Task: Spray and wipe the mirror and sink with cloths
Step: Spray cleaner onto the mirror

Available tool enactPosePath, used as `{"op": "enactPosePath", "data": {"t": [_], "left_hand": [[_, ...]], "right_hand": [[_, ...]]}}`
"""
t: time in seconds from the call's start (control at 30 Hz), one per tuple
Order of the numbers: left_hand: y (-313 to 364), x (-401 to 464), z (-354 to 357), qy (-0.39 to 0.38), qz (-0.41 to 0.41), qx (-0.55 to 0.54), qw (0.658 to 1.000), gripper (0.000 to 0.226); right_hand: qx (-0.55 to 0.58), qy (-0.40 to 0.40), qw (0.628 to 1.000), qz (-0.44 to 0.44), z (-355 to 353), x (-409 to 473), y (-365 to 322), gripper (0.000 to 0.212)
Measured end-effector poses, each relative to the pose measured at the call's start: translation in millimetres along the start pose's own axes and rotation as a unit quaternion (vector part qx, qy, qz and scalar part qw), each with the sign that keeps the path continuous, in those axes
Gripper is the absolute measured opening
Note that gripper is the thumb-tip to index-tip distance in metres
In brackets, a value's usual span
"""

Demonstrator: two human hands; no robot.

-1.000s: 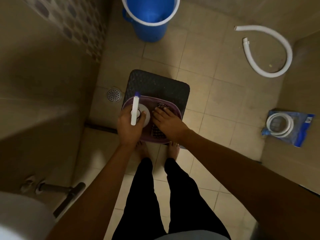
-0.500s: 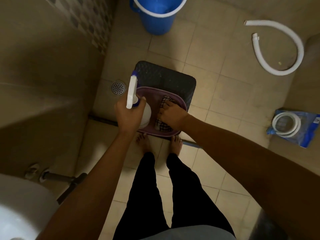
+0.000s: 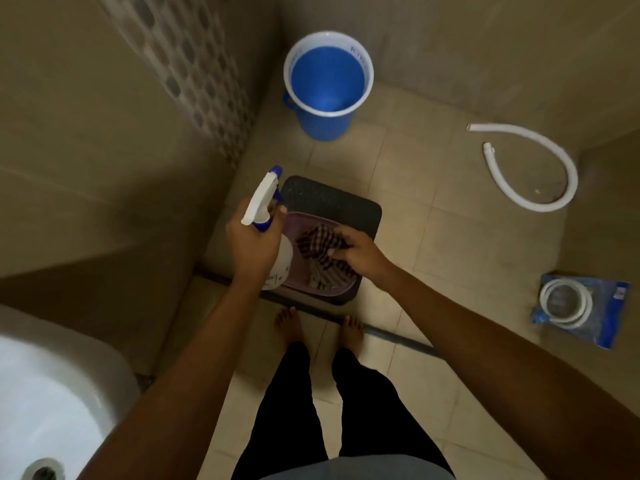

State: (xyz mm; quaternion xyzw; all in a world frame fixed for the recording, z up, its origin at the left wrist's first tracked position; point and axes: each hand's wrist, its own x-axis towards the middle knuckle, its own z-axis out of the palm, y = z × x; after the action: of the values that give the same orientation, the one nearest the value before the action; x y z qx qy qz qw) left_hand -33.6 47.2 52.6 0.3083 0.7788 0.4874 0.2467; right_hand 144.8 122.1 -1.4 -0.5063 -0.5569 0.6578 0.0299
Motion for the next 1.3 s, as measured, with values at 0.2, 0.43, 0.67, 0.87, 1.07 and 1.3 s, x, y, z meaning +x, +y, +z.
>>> {"op": "enactPosePath", "data": {"t": [0.2,0.43,0.67,0.87,1.07,1.3], "left_hand": [[47.1,-14.5,-23.6,0.031,-0.003,-0.054,0.998,0.031],[102.2,-39.0,-57.8,0.09,0.011,-0.119,0.989,0.014],[132.8,-57.3,-110.9,0.158,0.026,-0.144,0.976,0.027],[153.3,-83.0,-170.6,0.216,0.03,-0.152,0.964,0.017],[164.1,-120.1,-246.3,0.275,0.038,-0.19,0.942,0.019],[170.4,-193.9,-347.8,0.348,0.06,-0.215,0.911,0.013]], "right_hand": [[0.361,0.012,0.927,0.105,-3.0,-46.5,-41.6,0.026],[0.498,-0.076,0.863,0.03,2.0,-85.0,-99.0,0.072],[0.431,-0.139,0.891,-0.008,19.8,-105.8,-150.1,0.037],[0.401,-0.194,0.895,-0.029,59.1,-121.1,-196.6,0.033],[0.336,-0.253,0.905,-0.059,122.9,-152.8,-236.4,0.029],[0.296,-0.327,0.893,-0.095,222.5,-220.5,-269.8,0.02]]}}
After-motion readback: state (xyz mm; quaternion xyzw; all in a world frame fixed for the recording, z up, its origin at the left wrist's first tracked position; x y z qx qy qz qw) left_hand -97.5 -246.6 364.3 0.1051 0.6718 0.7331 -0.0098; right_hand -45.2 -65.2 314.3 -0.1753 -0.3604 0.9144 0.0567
